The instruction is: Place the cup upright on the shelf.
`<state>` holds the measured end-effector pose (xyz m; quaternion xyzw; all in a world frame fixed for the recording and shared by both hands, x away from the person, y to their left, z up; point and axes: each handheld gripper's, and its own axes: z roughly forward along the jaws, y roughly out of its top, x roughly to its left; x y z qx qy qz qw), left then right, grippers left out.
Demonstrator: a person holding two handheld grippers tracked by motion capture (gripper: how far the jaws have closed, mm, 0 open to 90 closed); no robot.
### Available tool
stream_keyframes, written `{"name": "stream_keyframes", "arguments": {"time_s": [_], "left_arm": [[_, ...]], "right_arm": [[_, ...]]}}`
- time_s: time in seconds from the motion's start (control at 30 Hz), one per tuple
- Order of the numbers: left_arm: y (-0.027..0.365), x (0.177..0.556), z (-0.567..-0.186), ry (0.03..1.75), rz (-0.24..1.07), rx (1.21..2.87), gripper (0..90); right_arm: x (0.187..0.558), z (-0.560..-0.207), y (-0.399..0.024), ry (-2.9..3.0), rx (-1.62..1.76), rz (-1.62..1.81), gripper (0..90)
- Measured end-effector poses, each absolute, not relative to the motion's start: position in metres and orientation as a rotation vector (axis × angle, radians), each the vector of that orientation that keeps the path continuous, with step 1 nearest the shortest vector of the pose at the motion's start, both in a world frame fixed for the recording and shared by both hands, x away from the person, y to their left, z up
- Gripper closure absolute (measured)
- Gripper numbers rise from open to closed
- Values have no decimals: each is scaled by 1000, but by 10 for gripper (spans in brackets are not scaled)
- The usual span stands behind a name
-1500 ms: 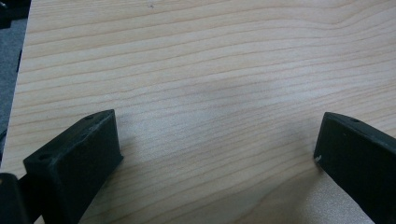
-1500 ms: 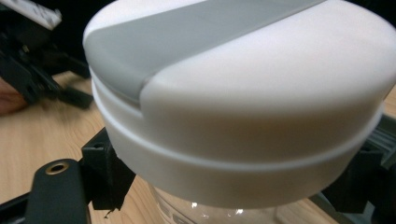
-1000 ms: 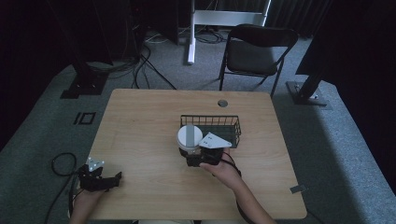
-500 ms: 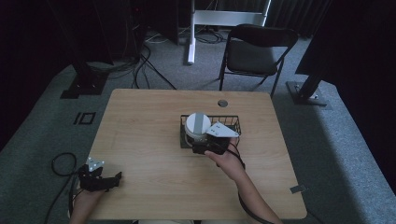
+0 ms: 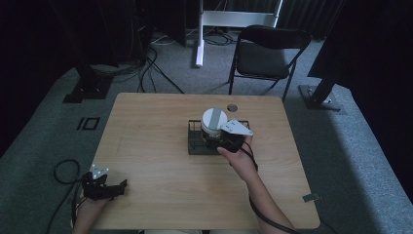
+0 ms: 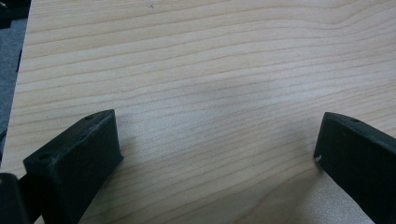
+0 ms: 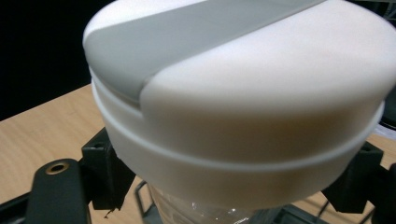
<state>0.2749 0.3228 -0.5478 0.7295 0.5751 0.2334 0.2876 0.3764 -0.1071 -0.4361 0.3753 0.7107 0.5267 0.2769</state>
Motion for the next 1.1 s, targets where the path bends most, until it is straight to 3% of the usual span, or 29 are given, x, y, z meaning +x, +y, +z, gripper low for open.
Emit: {"name": "stream_keyframes", "arguments": {"time_s": [1.1], "left_arm": [[323, 275, -548, 1536, 622, 1950, 6]], "right_arm": [[416, -460, -114, 1808, 1292, 1175, 182]]}}
